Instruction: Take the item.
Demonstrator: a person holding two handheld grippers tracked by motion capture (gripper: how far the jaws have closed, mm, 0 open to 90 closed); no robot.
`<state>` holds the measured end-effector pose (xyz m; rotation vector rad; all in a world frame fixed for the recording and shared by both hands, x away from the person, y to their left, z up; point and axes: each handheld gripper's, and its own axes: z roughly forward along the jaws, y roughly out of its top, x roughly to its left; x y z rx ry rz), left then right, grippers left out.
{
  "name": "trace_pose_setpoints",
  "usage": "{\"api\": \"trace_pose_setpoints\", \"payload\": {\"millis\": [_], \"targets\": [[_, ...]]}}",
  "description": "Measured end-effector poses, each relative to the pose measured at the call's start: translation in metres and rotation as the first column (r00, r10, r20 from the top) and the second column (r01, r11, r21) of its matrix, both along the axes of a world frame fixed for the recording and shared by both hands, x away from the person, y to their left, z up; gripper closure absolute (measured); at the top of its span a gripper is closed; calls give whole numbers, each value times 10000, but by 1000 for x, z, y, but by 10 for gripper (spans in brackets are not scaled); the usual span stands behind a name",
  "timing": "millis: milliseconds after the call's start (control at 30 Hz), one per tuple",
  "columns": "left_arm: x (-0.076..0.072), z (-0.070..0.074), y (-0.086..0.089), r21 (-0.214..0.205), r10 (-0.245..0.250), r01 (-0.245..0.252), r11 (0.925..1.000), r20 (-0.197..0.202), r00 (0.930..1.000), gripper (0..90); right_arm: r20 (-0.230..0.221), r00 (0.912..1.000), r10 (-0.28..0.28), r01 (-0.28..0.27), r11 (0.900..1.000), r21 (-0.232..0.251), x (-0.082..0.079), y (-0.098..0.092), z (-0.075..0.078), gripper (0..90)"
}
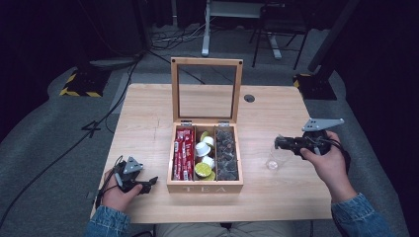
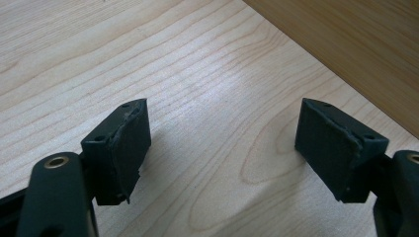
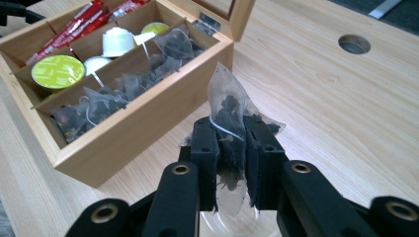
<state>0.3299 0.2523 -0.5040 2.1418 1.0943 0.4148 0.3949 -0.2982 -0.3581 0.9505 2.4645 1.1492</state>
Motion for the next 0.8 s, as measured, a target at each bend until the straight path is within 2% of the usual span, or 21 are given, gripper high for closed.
{"api": "trace_pose_setpoints", "payload": {"millis": [367, 567, 800], "targets": [[0, 0, 0, 15, 5, -5, 10000, -1, 10000, 220, -362, 9993, -124, 103, 9983, -574, -1, -5, -11, 767], [0, 0, 0, 16, 4, -4, 10000, 1, 10000, 220, -651, 9974, -302, 235, 9945, -1018, 5, -7, -22, 767], [0, 0, 0, 14, 6, -6, 10000, -1, 10000, 220, -968, 9948, -318, 199, 9923, -1224, 8, -5, -29, 767]]}}
